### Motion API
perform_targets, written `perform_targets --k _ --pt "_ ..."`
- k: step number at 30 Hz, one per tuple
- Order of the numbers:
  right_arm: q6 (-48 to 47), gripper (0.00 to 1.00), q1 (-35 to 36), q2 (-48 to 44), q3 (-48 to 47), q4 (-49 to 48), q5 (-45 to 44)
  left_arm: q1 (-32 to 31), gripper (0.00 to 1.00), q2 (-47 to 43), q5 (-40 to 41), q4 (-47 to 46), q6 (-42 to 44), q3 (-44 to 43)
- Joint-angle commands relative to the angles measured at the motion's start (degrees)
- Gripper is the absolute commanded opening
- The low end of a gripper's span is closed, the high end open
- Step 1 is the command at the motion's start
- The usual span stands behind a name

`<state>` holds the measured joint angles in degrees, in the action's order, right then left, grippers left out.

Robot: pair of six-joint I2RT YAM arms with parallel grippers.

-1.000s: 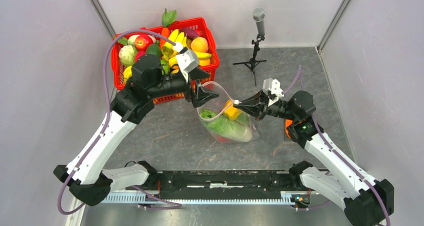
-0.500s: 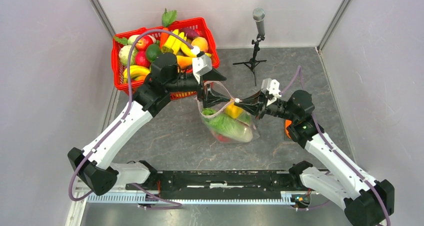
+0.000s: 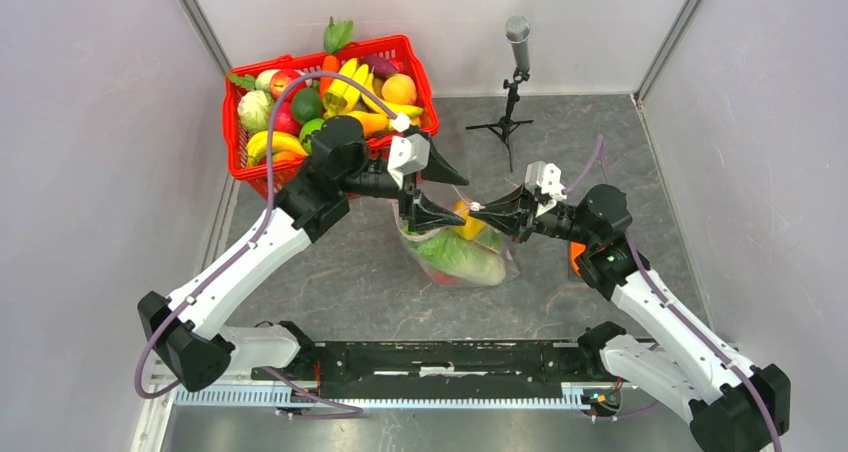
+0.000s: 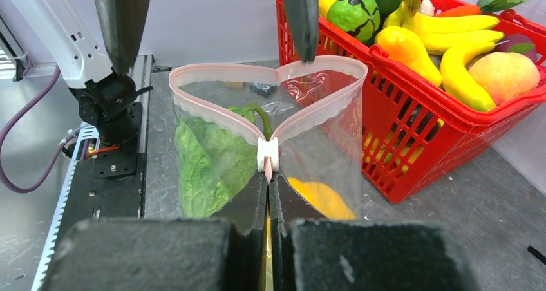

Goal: Place the food in the zip-top bag and seal the zipper
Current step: Zip the zipper food storage bag at the center of the board.

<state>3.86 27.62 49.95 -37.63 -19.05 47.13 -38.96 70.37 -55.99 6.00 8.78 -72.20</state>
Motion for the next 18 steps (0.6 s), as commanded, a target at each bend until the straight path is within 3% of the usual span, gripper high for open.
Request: perform_targets --k 1,6,18 --pt "1.76 0.0 -0.11 -0.94 0.76 -3.39 0.21 -1.66 0.75 2.04 -1.46 5.03 3.96 -3.54" --pt "2.55 0.0 -0.11 -1.27 1.67 -4.48 -0.64 -3.24 0.69 3.76 2.63 10.37 7.71 -5.26" --pt "2.36 0.0 0.06 -1.24 2.7 -4.37 -1.56 -6.29 0.54 7.01 9.44 10.98 7.34 -6.9"
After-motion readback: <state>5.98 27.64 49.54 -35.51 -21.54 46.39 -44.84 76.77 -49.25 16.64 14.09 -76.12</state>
